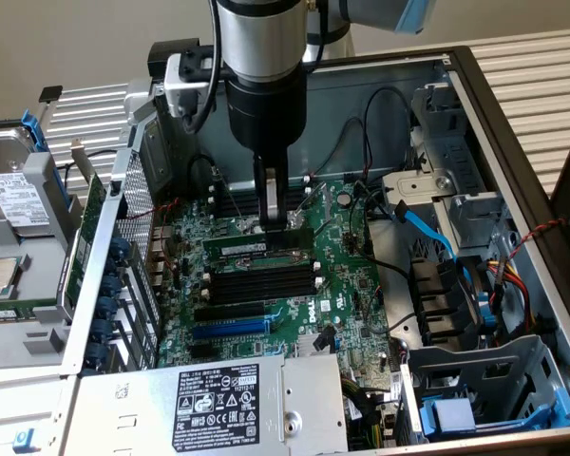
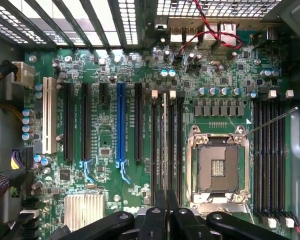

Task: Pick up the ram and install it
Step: 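Insert the ram into the slot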

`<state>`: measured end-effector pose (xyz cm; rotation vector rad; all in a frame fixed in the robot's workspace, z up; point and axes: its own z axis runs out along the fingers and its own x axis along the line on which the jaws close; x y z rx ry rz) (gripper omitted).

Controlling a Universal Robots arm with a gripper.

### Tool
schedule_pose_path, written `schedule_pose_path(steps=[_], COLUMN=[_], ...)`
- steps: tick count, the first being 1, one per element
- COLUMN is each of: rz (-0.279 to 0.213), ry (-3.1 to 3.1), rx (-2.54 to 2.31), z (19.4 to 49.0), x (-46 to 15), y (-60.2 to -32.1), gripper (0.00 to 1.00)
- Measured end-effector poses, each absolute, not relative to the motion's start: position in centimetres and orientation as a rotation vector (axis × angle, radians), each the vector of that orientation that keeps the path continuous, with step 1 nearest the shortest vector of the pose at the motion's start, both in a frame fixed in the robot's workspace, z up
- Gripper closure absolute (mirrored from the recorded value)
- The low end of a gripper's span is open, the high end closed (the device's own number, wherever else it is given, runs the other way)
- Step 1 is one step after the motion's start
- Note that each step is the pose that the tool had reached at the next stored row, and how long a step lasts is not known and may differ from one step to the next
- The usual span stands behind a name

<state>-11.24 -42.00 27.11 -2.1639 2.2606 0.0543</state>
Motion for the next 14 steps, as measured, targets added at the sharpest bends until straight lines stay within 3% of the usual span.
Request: schedule_pose_path(steps=[14], rz=[0.054], ry=[2.26], rx=[-2.164], z=[25.1], x=[-11.2], y=[-42.3], gripper=[0.88])
